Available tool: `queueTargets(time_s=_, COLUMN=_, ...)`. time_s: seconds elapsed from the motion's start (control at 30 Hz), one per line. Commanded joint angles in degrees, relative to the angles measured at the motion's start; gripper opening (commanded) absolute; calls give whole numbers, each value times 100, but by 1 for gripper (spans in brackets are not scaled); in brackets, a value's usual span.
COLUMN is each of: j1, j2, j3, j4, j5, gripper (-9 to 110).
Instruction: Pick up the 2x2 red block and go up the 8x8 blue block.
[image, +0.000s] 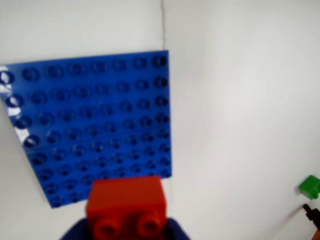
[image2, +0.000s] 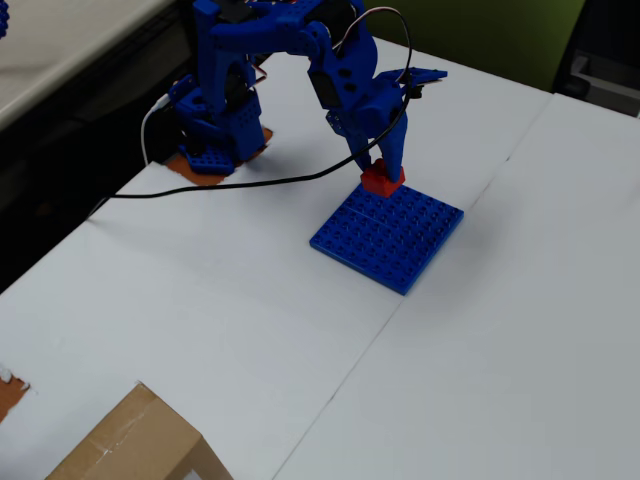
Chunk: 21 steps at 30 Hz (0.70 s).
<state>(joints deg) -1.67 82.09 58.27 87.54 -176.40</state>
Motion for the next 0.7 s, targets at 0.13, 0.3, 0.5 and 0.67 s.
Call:
queueTargets(time_s=0.13, j1=97, j2=369, j3=-123, j4=62, j5=-1389, gripper=0)
queueTargets(time_s=0.3, j1=88, j2=352, j3=-149, j4=70, j5=-1415, gripper=0)
queueTargets(time_s=0.5, j1=62, j2=290, j3=-149, j4=26, j5=-1415, gripper=0)
queueTargets(time_s=0.67, j1=62, j2=290, j3=-149, j4=26, j5=-1415, gripper=0)
